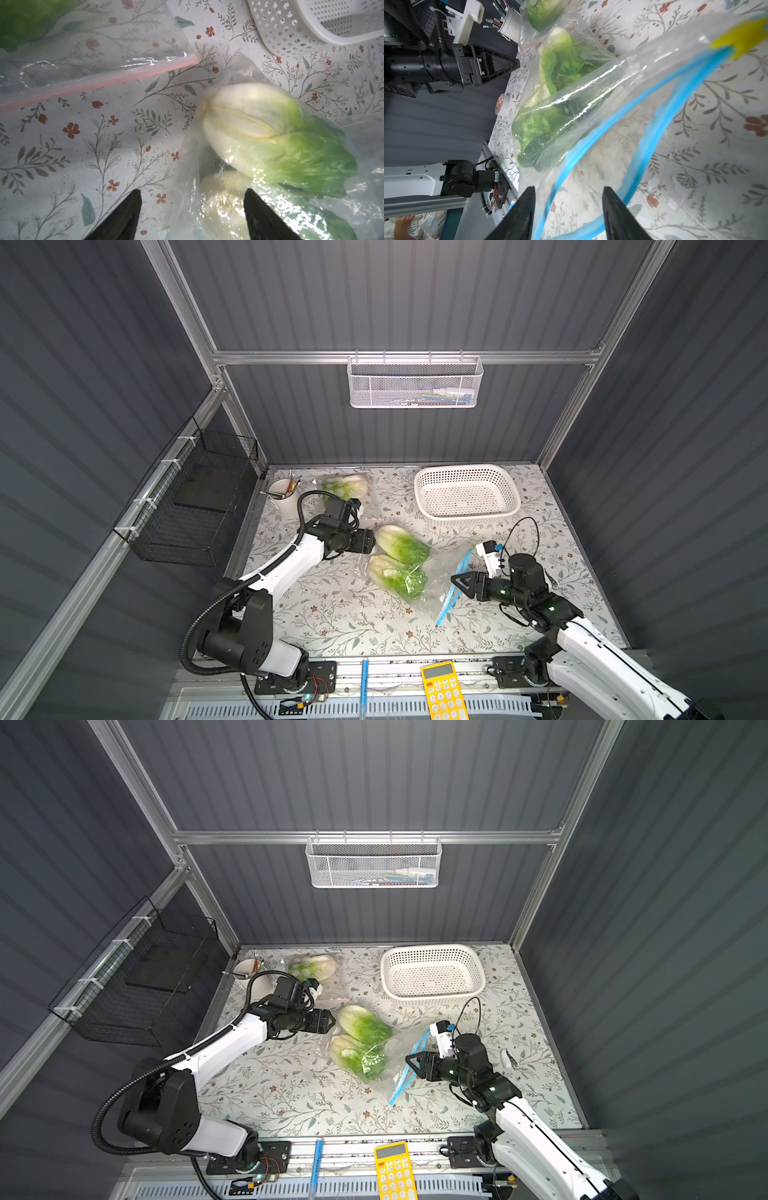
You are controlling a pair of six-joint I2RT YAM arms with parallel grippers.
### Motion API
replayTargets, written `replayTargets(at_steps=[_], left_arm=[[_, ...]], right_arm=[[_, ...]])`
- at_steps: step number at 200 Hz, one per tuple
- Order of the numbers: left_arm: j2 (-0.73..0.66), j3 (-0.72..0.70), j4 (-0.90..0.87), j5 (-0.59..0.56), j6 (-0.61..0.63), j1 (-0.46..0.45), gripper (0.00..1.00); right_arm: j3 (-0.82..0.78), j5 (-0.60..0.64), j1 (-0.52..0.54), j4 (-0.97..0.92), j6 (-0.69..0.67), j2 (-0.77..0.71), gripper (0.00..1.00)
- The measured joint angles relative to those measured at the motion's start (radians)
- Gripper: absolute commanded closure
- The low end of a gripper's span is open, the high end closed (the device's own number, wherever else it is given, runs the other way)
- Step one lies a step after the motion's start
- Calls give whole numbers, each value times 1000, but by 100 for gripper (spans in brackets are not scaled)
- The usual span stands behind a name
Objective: Open the zip-top bag and take out the chinese cabbages
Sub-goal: Adjust the zipper food storage bag at the center of the board.
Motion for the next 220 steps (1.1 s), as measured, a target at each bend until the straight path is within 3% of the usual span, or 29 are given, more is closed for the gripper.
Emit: replayTargets(at_steps=[87, 148, 220], left_arm=[[111, 43, 32, 20, -20, 35, 23], [132, 42, 51, 31, -20, 35, 24], [138, 31, 72, 43, -32, 35, 24]], right_arm=[[-43, -79, 0, 266, 109, 138, 67], [-58, -119, 0, 349, 150, 173, 57], [-108, -136, 0, 311, 194, 83, 64]])
